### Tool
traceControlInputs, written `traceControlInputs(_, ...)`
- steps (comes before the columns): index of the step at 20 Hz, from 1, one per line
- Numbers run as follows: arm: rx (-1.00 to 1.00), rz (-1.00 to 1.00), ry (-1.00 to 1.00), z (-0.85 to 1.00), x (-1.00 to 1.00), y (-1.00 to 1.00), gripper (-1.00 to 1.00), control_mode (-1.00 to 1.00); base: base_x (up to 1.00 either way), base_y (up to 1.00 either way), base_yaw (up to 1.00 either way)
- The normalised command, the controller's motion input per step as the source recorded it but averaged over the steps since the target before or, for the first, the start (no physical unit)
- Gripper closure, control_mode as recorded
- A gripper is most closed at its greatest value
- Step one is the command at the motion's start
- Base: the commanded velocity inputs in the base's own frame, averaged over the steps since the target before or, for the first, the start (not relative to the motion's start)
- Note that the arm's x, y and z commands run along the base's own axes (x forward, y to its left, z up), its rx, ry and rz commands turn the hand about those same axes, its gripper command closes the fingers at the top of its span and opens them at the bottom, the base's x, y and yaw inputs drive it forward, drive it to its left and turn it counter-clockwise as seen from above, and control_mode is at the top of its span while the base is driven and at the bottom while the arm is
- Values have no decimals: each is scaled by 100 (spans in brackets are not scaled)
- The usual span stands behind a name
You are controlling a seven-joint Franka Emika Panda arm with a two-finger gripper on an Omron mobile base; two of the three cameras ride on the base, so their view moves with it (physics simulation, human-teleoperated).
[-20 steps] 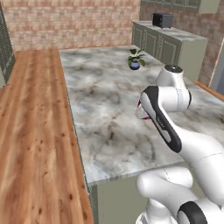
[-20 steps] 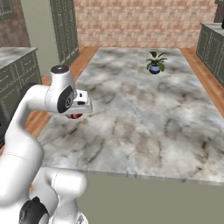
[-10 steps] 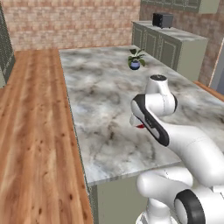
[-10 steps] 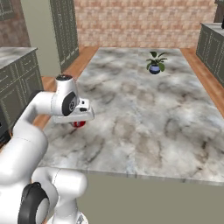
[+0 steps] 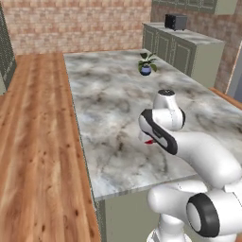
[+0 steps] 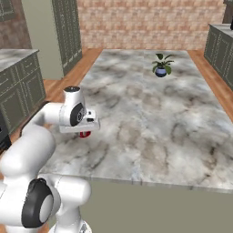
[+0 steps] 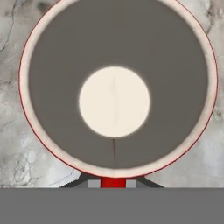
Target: Clear the mugs and bowl far away from the sink.
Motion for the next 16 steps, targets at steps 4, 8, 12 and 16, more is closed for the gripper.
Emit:
traceControlInputs(4,0,0,4,-45,33,0,100,-100,0,0,0)
traceControlInputs(8,3,0,2,-39,38,0,100,-100,0,0,0)
traceControlInputs(12,0,0,0,-35,36,0,100,-100,0,0,0)
traceControlInputs(16,0,0,0,-29,21,0,100,-100,0,0,0)
